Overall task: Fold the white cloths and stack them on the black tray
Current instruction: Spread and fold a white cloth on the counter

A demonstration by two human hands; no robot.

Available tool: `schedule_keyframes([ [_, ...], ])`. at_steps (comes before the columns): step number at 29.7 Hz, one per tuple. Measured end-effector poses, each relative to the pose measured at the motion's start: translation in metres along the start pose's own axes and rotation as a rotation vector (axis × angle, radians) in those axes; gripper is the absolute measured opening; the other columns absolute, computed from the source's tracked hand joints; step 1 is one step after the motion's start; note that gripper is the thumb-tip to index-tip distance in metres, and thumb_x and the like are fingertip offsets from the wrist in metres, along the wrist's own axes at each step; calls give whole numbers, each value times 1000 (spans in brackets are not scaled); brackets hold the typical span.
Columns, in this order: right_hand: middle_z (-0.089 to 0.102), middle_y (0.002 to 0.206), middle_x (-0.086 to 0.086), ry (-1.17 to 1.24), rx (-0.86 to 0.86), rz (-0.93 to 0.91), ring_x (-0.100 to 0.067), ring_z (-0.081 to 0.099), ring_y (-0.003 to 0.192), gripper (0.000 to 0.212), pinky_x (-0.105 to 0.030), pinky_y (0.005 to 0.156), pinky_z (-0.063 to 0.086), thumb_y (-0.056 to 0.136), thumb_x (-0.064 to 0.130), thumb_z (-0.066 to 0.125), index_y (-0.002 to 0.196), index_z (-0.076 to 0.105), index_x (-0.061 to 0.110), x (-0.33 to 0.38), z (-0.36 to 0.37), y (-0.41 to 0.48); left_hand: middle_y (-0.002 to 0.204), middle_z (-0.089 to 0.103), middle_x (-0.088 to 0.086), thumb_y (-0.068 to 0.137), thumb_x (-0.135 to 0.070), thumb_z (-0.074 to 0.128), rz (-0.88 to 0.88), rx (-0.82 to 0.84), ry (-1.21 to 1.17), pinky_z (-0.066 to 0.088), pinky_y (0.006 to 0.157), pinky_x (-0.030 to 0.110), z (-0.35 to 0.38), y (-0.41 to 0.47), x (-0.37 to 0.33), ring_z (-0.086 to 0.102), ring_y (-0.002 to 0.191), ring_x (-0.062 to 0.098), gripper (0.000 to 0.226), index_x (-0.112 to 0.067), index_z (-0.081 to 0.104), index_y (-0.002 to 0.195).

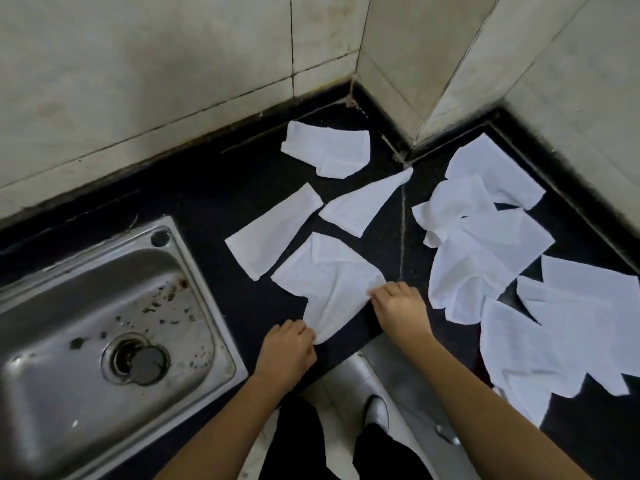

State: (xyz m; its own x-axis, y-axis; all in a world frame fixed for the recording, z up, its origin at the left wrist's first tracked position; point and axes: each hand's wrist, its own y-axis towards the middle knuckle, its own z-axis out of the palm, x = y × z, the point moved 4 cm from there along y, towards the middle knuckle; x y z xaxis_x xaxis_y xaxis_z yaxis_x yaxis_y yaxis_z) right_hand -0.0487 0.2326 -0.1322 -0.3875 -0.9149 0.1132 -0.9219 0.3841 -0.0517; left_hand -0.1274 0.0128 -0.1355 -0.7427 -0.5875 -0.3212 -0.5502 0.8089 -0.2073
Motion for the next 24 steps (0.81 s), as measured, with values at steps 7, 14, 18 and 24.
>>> schedule_keyframes([
  [7, 62, 73, 2, 214, -58, -104, -23, 60, 67, 12, -34, 59, 47, 78, 22, 51, 83, 61, 17, 19, -24, -12, 68, 52, -1, 70, -9, 70, -240, -64, -174, 30, 49, 27, -41, -20, 24, 51, 56, 20, 25, -14, 49, 82],
  [14, 63, 83, 14, 393, -32, -112, -7, 57, 79, 6, -31, 62, 49, 86, 30, 61, 90, 64, 29, 5, -104, 12, 73, 52, -1, 91, -15, 48, -368, -223, -259, 42, 58, 40, -93, -34, 5, 51, 63, 23, 14, -20, 36, 87],
  [18, 66, 88, 18, 587, -29, -159, -2, 61, 80, 10, -20, 69, 49, 91, 32, 61, 98, 68, 32, -8, -146, 19, 65, 49, -4, 88, -15, 51, -380, -397, -333, 42, 56, 41, -132, -38, -14, 49, 58, 18, 17, -24, 37, 84],
  [24, 67, 79, 19, 784, -53, -128, 1, 60, 73, 5, -10, 65, 42, 90, 31, 71, 95, 73, 30, -22, -174, 33, 65, 53, -6, 87, -13, 55, -437, -558, -351, 43, 55, 34, -168, -34, -25, 51, 59, 13, 13, -25, 51, 85],
])
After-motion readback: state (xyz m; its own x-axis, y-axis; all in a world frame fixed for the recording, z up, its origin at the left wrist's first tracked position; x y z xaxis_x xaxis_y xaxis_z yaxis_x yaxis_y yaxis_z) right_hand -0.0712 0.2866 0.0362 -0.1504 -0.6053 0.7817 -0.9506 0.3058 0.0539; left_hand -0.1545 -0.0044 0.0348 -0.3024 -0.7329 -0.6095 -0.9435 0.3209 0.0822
